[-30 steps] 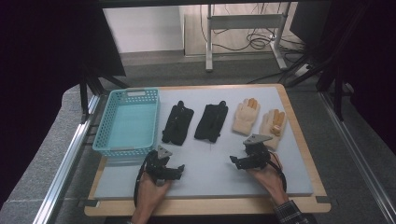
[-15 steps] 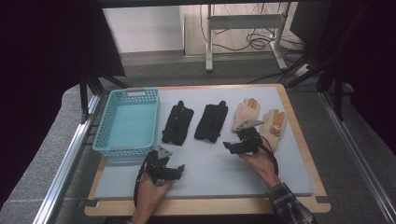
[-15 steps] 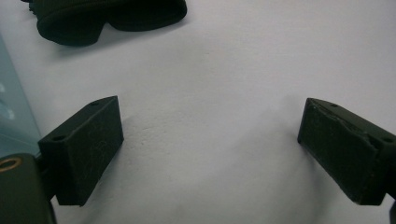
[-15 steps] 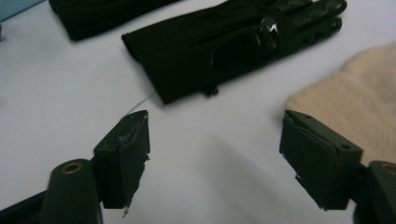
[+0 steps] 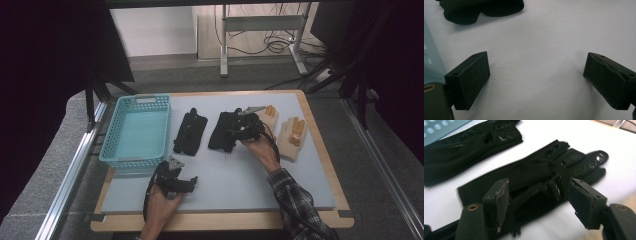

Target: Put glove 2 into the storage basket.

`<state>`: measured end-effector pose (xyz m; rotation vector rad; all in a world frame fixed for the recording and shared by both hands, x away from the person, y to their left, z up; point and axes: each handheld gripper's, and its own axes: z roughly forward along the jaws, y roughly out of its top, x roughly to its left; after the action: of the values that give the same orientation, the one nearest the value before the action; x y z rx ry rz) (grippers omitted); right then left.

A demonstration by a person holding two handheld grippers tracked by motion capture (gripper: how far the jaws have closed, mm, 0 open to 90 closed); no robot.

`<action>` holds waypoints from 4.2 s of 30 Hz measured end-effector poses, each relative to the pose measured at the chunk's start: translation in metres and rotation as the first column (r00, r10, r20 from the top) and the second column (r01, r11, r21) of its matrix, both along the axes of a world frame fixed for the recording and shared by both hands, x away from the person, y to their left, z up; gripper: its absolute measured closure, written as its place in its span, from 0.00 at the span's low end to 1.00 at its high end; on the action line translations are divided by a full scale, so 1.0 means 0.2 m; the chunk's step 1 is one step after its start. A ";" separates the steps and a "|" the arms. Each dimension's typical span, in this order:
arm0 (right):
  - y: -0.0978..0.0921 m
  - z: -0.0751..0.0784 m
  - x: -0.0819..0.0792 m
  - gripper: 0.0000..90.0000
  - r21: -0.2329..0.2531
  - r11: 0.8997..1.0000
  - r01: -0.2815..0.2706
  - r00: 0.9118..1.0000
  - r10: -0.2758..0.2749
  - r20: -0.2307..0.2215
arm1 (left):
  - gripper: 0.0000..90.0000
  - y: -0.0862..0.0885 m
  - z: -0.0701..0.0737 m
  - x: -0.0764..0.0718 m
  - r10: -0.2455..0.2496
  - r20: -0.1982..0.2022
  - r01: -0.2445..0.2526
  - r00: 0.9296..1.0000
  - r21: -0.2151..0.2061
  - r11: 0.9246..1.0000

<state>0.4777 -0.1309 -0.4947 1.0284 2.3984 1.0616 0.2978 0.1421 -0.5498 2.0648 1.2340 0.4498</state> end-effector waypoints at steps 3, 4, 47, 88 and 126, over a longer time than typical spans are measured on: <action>0.05 -0.02 0.06 0.35 -0.015 1.000 0.012 1.000 -0.012 -0.003 | 0.08 0.00 0.00 0.00 0.000 0.000 0.000 1.000 -0.001 1.000; 0.07 -0.03 0.08 0.35 -0.022 0.999 0.024 1.000 -0.025 -0.004 | 0.08 0.00 0.00 0.00 -0.001 -0.001 0.001 1.000 0.001 1.000; -0.06 0.14 -0.58 0.90 0.050 0.990 -0.135 0.983 0.140 -0.120 | 0.08 0.00 0.00 0.00 0.003 0.001 -0.003 1.000 -0.004 1.000; 0.64 -0.17 0.07 0.75 -0.033 0.998 -0.059 0.991 0.055 -0.119 | 0.08 0.00 0.00 0.00 -0.002 -0.002 0.002 1.000 0.001 1.000; -0.12 0.49 -0.47 0.94 0.094 0.986 -0.140 0.986 0.148 -0.075 | 0.08 0.00 0.00 0.00 0.002 0.002 -0.002 1.000 -0.005 1.000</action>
<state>0.3835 -0.1542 -0.3973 0.9558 2.5450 1.2063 0.2978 0.1418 -0.5500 2.0590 1.2354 0.4489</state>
